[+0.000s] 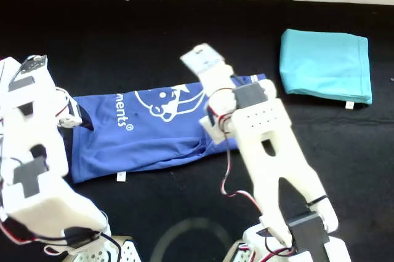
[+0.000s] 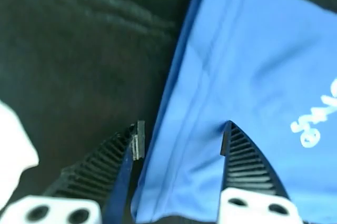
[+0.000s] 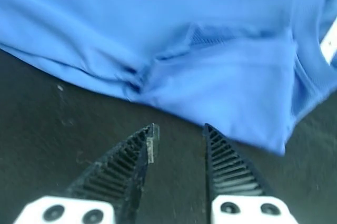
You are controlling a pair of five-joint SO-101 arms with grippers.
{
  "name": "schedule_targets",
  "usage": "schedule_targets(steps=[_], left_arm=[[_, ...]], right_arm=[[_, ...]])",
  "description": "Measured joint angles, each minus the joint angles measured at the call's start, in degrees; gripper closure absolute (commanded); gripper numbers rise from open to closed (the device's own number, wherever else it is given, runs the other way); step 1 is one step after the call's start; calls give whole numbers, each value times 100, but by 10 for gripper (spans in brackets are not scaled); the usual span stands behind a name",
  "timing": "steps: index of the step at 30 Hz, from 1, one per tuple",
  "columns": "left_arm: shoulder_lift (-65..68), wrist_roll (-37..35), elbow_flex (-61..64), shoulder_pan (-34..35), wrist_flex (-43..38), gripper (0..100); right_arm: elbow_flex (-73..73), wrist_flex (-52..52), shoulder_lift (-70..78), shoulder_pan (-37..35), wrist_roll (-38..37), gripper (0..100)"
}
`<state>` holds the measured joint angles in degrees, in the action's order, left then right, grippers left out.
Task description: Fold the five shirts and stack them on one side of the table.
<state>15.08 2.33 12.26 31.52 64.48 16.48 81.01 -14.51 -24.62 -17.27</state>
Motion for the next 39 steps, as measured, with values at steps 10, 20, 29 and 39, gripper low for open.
schedule_targets(steps=[10, 20, 29, 39], left_arm=[[1292, 9, -1046, -255, 378, 781], [2066, -18, -2171, -422, 1345, 991], [2602, 659, -3780, 721, 2233, 991], [2629, 818, -5213, 571, 3543, 991]], right_arm=[[-703, 545, -18, 440, -35, 854], [-1793, 1415, -97, 818, -35, 854], [-879, 1371, -1371, 1240, -35, 854], [3209, -1213, -2154, 2646, -35, 854]])
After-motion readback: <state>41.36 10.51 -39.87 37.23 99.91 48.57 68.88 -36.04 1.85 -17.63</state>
